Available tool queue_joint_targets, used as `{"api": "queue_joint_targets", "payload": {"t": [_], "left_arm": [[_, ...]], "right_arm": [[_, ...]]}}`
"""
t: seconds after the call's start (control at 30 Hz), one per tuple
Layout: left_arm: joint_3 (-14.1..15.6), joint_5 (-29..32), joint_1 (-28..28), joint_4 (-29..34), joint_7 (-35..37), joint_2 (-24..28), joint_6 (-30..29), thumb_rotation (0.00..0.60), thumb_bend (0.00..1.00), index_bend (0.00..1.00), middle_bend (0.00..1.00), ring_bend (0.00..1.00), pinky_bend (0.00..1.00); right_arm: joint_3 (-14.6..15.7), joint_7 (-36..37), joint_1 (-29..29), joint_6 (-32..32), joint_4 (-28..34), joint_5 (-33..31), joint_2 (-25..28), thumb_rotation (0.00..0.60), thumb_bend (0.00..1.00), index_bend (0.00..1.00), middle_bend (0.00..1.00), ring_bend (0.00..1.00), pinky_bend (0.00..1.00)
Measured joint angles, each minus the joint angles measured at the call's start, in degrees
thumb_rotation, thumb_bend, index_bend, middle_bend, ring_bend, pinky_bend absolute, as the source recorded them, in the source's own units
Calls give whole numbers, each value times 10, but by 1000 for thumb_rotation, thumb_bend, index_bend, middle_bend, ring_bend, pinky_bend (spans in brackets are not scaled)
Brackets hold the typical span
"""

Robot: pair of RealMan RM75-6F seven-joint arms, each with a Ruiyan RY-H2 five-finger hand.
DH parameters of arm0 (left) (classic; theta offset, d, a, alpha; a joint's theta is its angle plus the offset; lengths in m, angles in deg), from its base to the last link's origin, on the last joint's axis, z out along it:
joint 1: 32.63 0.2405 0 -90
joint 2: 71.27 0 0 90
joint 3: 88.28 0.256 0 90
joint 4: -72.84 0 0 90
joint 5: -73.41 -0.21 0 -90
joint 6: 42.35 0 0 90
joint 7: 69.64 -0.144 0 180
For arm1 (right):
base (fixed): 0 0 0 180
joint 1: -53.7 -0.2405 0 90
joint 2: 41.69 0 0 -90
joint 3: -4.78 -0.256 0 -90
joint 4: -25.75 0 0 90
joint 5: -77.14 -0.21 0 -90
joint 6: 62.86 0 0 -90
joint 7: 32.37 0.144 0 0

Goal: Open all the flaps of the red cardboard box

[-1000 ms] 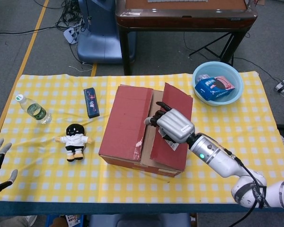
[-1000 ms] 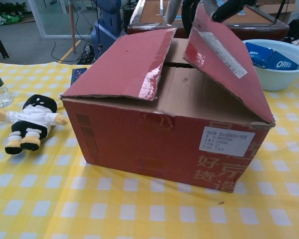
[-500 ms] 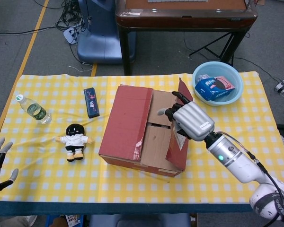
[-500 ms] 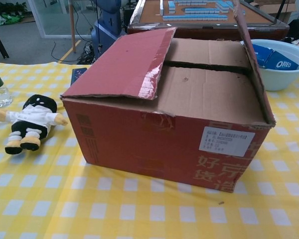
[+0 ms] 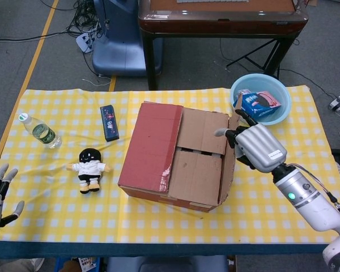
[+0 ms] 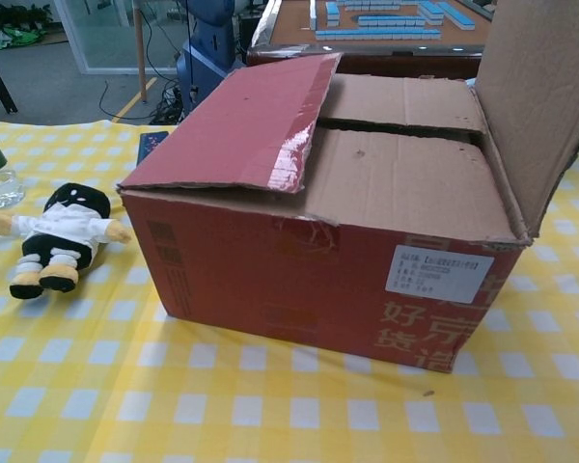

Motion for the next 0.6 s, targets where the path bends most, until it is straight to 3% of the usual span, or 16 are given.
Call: {"api": "queue_joint_targets", "payload": {"t": [0.3,0.6], "left_arm": [[1,-4,-4,10,-12,1,3,600,361,108,0,0,0],[2,-6,-7,19,-23,3,5,600,361,108,0,0,0]], "right_arm": [[12,32,58,-34,3,14,56,600,1000,283,548,489,66],[39,50,99,-26,-16,23,70,600,1000,283,548,490,88]]}}
